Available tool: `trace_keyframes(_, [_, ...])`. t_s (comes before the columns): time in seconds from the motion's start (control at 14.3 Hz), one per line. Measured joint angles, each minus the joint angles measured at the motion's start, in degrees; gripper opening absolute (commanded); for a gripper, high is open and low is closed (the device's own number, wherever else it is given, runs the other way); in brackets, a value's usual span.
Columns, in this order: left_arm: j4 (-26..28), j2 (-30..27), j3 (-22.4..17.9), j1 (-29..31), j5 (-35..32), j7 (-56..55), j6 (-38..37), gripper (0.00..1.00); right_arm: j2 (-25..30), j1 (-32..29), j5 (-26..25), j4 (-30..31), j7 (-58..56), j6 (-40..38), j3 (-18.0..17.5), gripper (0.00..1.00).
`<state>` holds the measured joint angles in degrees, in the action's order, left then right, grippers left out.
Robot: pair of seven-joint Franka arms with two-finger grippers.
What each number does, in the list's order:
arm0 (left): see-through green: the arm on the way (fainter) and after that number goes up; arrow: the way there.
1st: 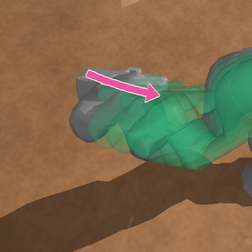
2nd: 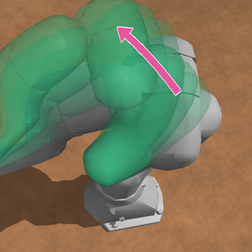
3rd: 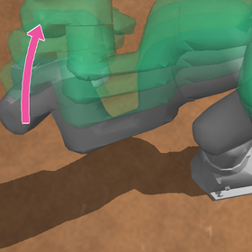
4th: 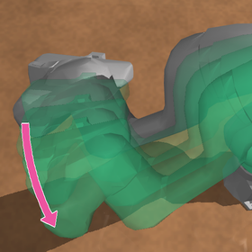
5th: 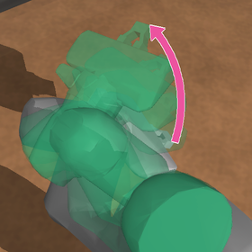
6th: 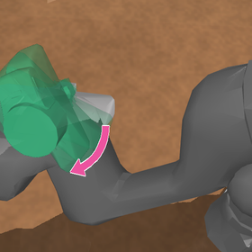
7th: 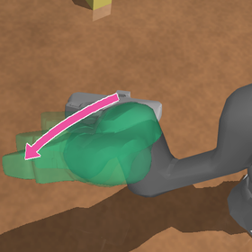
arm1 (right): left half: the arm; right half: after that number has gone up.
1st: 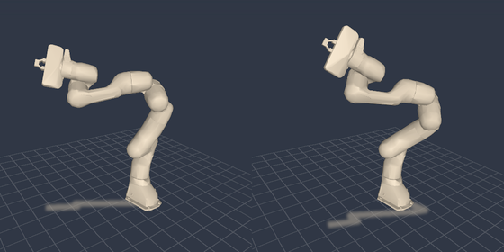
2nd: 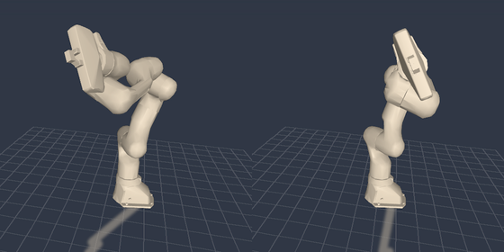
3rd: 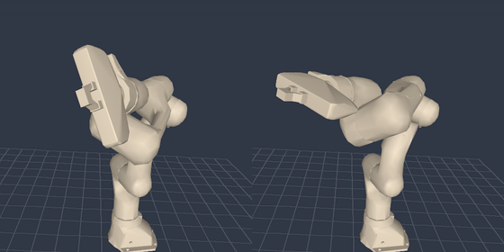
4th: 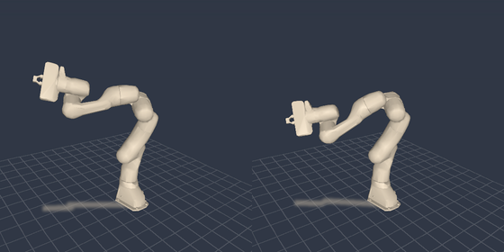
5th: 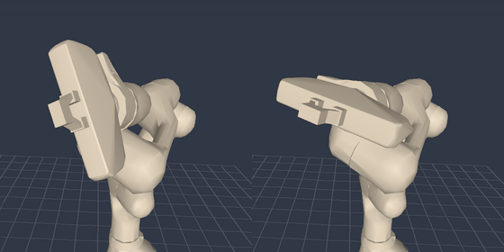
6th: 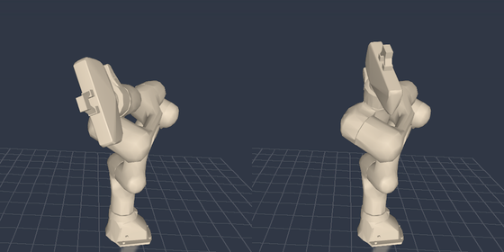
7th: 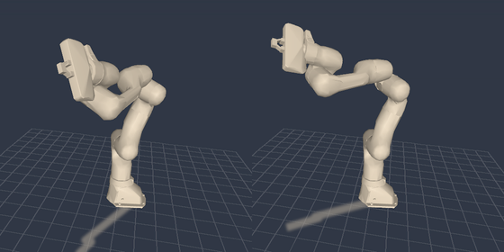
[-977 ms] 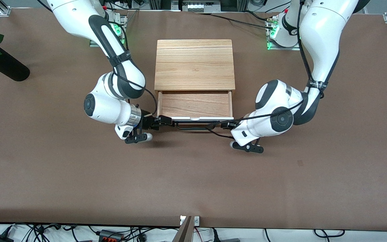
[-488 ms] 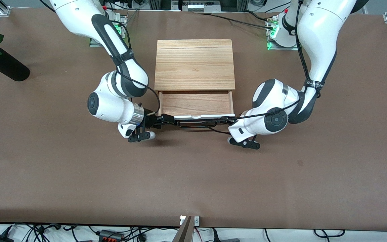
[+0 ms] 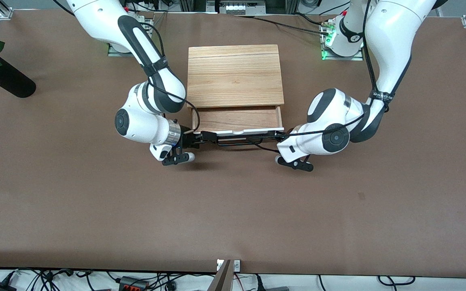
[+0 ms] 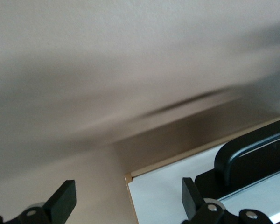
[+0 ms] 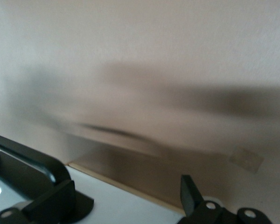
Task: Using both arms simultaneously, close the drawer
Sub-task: 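Push the drawer into the wooden cabinet with both grippers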
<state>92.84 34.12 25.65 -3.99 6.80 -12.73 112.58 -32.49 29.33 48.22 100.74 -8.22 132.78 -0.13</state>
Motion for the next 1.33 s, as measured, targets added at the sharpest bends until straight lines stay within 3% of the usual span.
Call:
trace_keyframes(0.42, [6.2,-4.7,2.5,0.3,0.0,0.1,-0.5,1.00,0.0,0.1,0.0,2.2,-0.1,-6.0,0.2,1.00])
trace_keyframes(1.33, [10.9,-5.3,3.7,0.4,0.0,0.1,2.5,1.00,2.0,0.5,-0.1,4.6,-0.1,-14.2,1.3,1.00])
